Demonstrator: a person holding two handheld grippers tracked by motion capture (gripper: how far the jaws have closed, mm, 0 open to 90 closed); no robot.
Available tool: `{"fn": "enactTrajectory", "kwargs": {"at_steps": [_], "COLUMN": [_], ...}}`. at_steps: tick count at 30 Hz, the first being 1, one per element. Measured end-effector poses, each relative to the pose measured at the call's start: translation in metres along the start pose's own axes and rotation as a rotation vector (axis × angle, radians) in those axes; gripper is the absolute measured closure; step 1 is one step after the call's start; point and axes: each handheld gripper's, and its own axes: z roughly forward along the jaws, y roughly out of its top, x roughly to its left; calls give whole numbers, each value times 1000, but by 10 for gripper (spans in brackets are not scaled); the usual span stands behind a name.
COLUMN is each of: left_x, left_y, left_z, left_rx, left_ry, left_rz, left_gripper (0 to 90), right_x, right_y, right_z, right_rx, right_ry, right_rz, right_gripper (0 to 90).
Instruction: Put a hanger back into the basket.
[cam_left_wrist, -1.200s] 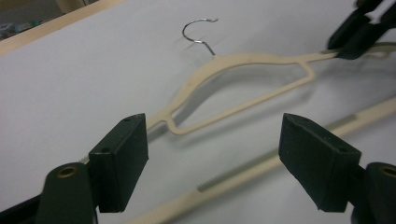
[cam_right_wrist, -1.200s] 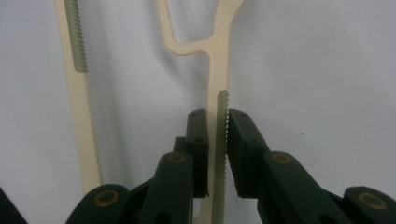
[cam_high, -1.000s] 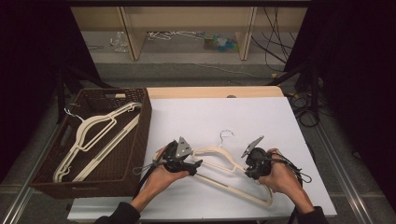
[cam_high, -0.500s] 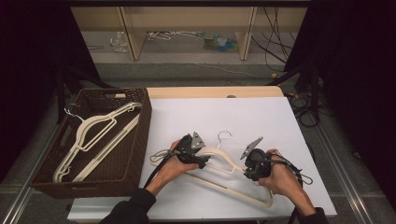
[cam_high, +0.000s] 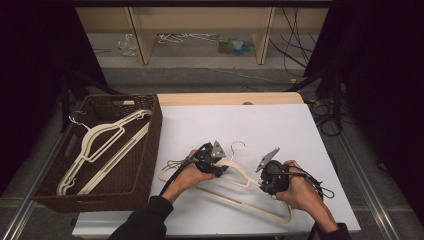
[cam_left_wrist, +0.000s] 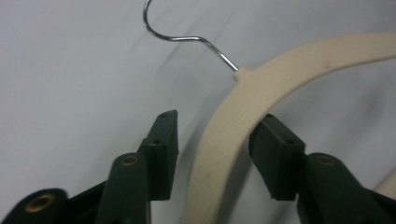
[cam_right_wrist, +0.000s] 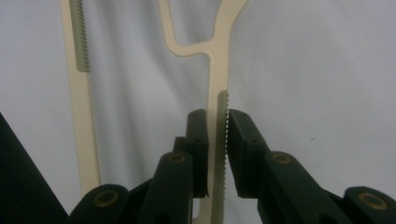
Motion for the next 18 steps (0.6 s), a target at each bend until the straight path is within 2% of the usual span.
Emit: {"fn": "enactTrajectory", "kwargs": {"at_steps": [2,8,14,18], "left_x": [1,4,3,0], "left_y": [0,-2,2,5], "left_z": [-2,-12,-36,-57], "left_rx": [5,1,-27,-26], "left_ry": [-14,-50,-84,-103], "left_rz": [10,44,65,89], "left_gripper": [601,638,661,680], "right_x": [0,2,1,2], "right_y": [0,0,-4,-8], "right_z": [0,0,0,-4], "right_rx": [1,-11,-39,-74], "right_ry": [3,1,21,40], "right_rz": [1,-35,-73,-76], "right_gripper": [794,794,799,775]}}
